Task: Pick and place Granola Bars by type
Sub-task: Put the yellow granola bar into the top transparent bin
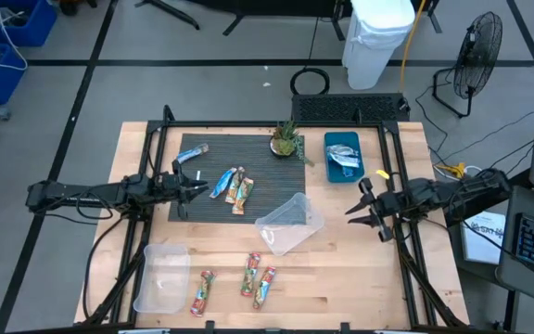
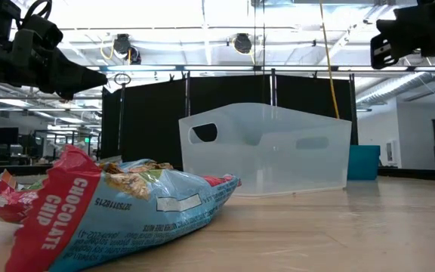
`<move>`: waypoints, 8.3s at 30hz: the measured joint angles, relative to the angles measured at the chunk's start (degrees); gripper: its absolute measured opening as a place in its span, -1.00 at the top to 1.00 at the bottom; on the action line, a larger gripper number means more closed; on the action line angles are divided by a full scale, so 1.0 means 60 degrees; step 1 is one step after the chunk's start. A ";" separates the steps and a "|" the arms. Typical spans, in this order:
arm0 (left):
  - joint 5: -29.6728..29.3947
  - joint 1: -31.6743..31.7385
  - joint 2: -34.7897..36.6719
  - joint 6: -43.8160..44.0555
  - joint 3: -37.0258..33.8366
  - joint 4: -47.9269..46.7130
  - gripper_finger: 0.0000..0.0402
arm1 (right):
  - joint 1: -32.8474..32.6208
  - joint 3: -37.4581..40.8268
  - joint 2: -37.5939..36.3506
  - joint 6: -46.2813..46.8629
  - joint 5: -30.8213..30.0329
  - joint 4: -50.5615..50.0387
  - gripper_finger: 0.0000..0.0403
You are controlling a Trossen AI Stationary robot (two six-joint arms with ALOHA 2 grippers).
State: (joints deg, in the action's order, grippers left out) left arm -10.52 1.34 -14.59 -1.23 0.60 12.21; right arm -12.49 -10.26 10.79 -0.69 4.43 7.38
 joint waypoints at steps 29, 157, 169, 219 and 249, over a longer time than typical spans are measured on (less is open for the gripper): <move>0.0000 0.0003 -0.0004 -0.0001 0.0000 0.0003 0.62 | 0.0004 0.1528 -0.1170 -0.0936 0.0047 0.0984 0.56; -0.1136 0.7181 -0.9945 0.0845 0.4182 -0.4445 0.32 | 0.0000 0.1566 -0.1170 0.1501 0.1027 -0.0485 0.56; -0.0672 0.6714 -0.9740 0.0710 0.4182 -0.3592 0.98 | 0.0001 0.1570 -0.1170 0.1501 0.1026 -0.0485 0.56; 0.4793 -0.0455 -1.1089 0.0391 0.4178 0.6486 1.00 | 0.0000 0.1577 -0.1170 0.1748 0.1027 -0.0339 0.56; 0.3931 -0.0415 -1.5315 0.0369 1.1447 -0.2738 0.99 | 0.0004 0.1566 -0.1170 0.1752 0.1027 -0.0339 0.56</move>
State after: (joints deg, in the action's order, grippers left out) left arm 13.06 -1.15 -106.48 0.98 69.28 -4.22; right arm -12.47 -0.86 3.77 9.82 10.59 5.34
